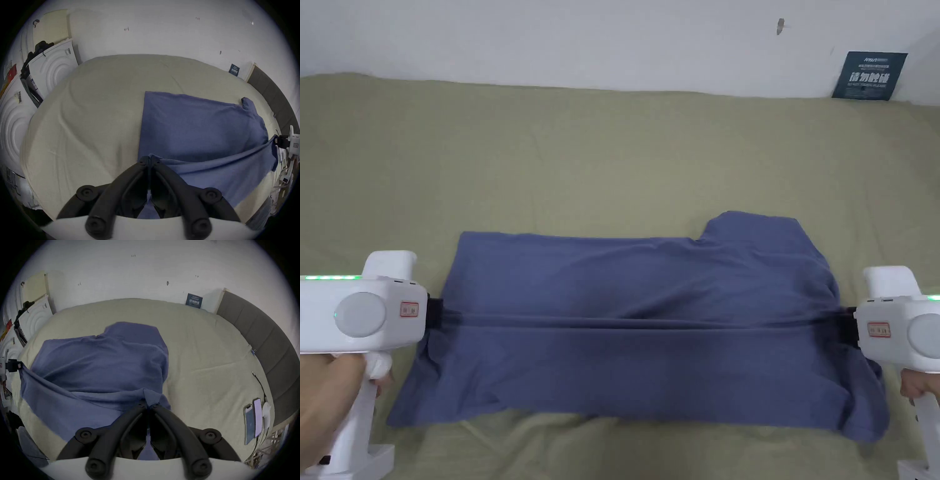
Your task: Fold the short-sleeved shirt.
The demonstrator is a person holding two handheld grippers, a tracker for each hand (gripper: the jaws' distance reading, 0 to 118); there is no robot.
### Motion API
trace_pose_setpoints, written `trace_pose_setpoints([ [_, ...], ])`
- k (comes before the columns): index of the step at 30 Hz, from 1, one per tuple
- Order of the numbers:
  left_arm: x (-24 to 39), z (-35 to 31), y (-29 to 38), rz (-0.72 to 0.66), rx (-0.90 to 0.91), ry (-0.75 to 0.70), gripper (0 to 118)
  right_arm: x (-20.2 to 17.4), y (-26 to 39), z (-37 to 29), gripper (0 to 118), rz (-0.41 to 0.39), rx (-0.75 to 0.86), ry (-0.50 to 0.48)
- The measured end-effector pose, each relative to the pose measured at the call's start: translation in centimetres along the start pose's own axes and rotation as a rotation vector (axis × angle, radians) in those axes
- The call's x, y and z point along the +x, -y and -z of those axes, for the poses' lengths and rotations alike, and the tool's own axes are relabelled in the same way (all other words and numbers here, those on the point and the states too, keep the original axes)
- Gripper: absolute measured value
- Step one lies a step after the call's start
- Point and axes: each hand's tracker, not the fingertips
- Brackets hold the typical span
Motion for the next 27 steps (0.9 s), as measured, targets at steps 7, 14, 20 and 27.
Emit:
trace_pose_setpoints([
  [7,-0.5,0.7,0.4,-0.017,0.03,0.061,106,1.1,1.3,0.4,113,0.117,-0.016,-0.042],
  [14,-1.6,-5.3,4.3,0.024,0.115,0.009,83,1.9,5.0,-5.9,103,0.131,0.083,-0.047],
  [20,-2.2,-7.7,7.3,-0.056,0.048,0.047,0,1.6,8.8,-10.3,0,0.162,0.126,-0.068],
  [27,-1.8,-4.5,9.4,-0.037,-0.062,0.036,117,1.6,11.1,-9.6,0,0.16,0.084,-0.067],
])
